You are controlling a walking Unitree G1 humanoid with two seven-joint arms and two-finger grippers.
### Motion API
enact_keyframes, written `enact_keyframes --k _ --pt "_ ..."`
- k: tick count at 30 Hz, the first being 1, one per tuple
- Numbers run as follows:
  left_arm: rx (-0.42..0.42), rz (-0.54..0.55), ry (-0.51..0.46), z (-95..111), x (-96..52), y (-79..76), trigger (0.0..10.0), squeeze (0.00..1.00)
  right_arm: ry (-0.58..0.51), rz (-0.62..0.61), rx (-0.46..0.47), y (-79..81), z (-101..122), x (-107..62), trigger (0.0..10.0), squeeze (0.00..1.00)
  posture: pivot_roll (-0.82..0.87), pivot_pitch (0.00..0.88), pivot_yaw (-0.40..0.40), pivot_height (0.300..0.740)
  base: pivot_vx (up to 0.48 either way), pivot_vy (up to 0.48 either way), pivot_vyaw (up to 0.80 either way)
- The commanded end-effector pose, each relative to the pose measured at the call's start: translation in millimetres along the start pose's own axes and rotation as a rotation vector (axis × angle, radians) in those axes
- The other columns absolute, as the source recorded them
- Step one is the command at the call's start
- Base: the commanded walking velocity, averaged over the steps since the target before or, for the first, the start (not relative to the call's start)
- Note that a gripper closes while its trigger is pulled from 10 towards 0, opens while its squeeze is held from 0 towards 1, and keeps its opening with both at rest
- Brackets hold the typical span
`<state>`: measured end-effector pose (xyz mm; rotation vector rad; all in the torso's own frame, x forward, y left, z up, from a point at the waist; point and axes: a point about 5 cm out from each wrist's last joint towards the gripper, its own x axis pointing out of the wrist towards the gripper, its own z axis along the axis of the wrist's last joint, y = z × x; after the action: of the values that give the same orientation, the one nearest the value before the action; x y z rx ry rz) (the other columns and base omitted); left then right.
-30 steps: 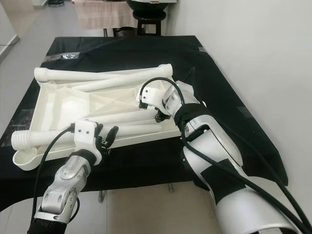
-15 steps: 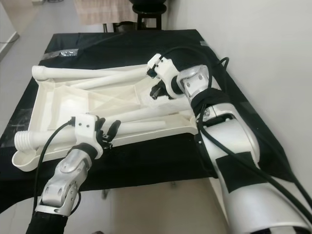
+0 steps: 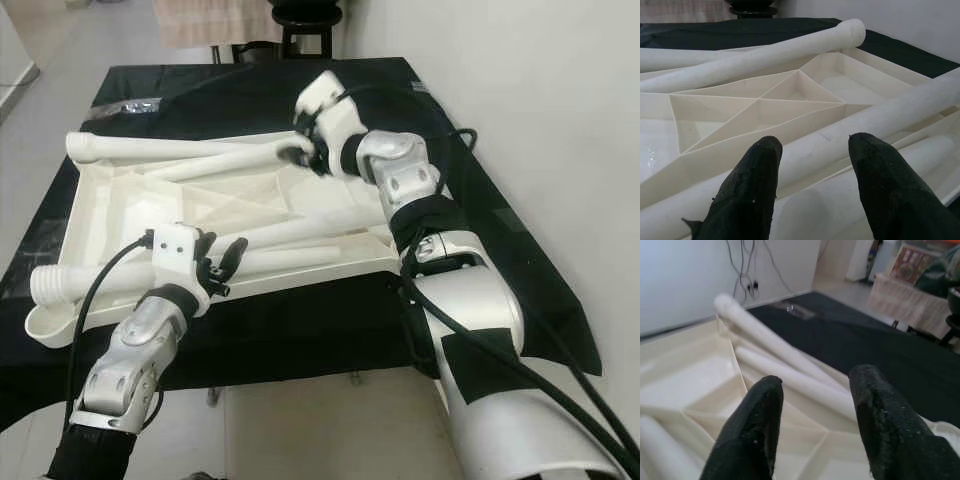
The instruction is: Building children table
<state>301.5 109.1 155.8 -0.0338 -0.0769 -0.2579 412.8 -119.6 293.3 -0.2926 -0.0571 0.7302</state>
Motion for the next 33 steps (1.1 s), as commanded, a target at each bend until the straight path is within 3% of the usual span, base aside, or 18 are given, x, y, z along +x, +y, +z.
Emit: enact_keyframes --k 1,2,7,8,9,11,14,17,21,27,30,32,33 --pt "0.016 0.004 -0.021 3.8 -0.7 1.5 10.0 0.0 -0.049 -0.017 0.09 -0.4 -4.3 -3.4 10.0 1.0 -0.05 0.078 -0.005 0.74 0.0 0.0 0.0" --pt "0.01 0.007 -0.06 13.1 2.6 3.7 10.0 0.0 -0.115 -0.11 0.182 -4.5 -12.7 -10.5 10.0 1.0 -0.05 0.078 0.0 0.74 0.0 0.0 0.0" --pt "0.002 0.018 -0.087 20.0 5.2 6.0 10.0 0.0 -0.205 -0.283 0.208 -12.0 -19.5 -19.3 10.0 1.0 -0.06 0.077 0.003 0.74 0.0 0.0 0.0" --pt "-0.006 0.035 -0.1 23.2 6.7 7.8 10.0 0.0 -0.177 -0.415 0.138 -13.1 -32.0 -23.2 10.0 0.0 -0.05 0.075 0.003 0.74 0.0 0.0 0.0" --pt "-0.013 0.036 -0.103 24.0 6.7 7.7 10.0 0.0 -0.182 -0.386 0.186 -7.7 -37.6 -22.4 10.0 0.0 -0.05 0.077 -0.003 0.74 0.0 0.0 0.0" --pt "-0.013 0.036 -0.103 24.0 6.7 7.7 10.0 0.0 -0.182 -0.386 0.186 -7.7 -37.6 -22.4 10.0 0.0 -0.05 0.077 -0.003 0.74 0.0 0.0 0.0" --pt "-0.018 0.049 -0.108 23.9 4.4 9.8 10.0 0.0 -0.278 -0.286 0.366 8.5 -43.8 -24.8 10.0 0.0 -0.05 0.076 0.0 0.74 0.0 -0.254 0.0" --pt "-0.017 0.061 -0.102 22.7 3.8 11.4 10.0 0.0 -0.313 -0.268 0.416 20.1 -47.9 -27.2 10.0 0.0 -0.05 0.076 0.005 0.74 0.0 -0.472 0.0" --pt "-0.03 0.062 -0.098 22.1 5.6 11.8 10.0 0.0 -0.293 -0.196 0.415 41.9 -55.7 -27.9 10.0 0.0 -0.05 0.077 0.007 0.74 0.0 -0.469 0.2" --pt "-0.038 0.065 -0.103 23.1 8.7 12.5 10.0 0.0 -0.289 -0.173 0.405 44.0 -55.7 -28.6 10.0 0.0 -0.04 0.064 0.007 0.74 0.0 -0.129 0.8" --pt "-0.031 0.066 -0.096 21.2 8.9 11.7 10.0 0.0 -0.266 -0.186 0.339 39.8 -53.6 -29.2 10.0 0.0 -0.04 0.059 0.005 0.74 0.0 0.0 0.8" --pt "-0.028 0.055 -0.075 15.4 7.4 9.5 10.0 0.0 -0.161 -0.168 0.227 39.2 -57.5 -29.5 10.0 0.0 -0.04 0.055 0.004 0.74 0.0 0.0 0.8" --pt "-0.028 0.055 -0.075 15.4 7.4 9.5 10.0 0.0 -0.161 -0.168 0.227 39.2 -57.5 -29.5 10.0 0.0 -0.04 0.055 0.004 0.74 0.0 0.0 0.8"
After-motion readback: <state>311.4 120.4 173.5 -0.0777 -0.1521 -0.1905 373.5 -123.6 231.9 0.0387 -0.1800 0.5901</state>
